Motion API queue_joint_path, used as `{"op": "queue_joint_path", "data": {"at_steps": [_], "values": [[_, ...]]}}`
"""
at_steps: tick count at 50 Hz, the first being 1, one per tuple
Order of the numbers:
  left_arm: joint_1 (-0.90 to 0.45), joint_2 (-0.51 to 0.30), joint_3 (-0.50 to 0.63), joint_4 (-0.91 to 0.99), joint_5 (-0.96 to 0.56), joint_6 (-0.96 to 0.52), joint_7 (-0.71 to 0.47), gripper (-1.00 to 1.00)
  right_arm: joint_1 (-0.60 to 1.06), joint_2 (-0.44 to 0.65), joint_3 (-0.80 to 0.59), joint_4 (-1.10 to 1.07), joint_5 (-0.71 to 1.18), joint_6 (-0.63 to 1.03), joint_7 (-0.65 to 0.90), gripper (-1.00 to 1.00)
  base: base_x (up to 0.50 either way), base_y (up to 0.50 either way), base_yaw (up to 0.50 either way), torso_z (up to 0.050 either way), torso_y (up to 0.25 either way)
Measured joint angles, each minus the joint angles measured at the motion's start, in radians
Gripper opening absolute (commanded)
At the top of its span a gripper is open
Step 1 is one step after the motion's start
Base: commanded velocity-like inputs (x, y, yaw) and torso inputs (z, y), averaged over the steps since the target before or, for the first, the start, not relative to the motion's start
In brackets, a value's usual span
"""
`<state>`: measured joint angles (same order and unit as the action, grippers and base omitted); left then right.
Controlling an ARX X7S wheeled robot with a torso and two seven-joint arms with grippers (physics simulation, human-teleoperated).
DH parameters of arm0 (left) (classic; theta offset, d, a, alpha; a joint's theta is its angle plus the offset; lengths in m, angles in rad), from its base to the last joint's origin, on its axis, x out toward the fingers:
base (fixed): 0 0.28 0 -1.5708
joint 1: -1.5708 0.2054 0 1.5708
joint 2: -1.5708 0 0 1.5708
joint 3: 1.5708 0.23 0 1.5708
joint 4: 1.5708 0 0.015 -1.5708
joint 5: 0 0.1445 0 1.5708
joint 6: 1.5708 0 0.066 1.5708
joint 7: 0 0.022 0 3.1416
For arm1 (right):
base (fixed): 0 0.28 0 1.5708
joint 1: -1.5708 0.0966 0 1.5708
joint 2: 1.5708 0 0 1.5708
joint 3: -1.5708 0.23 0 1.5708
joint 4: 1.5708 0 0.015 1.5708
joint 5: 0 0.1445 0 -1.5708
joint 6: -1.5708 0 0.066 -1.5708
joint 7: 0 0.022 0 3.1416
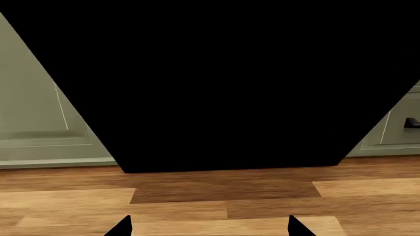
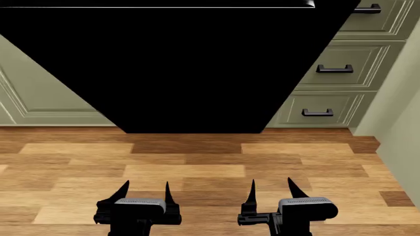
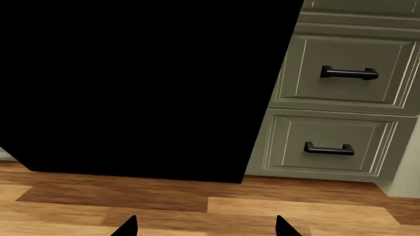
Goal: Close the dishwasher door
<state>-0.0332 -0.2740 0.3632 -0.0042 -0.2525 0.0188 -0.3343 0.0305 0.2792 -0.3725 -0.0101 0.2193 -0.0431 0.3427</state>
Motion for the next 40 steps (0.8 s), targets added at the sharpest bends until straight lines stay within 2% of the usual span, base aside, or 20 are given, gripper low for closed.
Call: {"op": "queue_joint_path", "data": {"at_steps": [32,40], "values": [[-0.003,-0.007,0.010,-0.001,-0.007,0.003,-0.008,1.00,0.001,0.008,-0.007,-0.004,0.010,-0.002,0.008,1.00,0.00,0.25,0.00,0.000,0.000],[-0.003,-0.009,0.011,-0.001,-0.008,0.004,-0.010,1.00,0.000,0.007,-0.006,-0.003,0.023,-0.006,0.004,1.00,0.00,0.02,0.00,0.000,0.000]]}}
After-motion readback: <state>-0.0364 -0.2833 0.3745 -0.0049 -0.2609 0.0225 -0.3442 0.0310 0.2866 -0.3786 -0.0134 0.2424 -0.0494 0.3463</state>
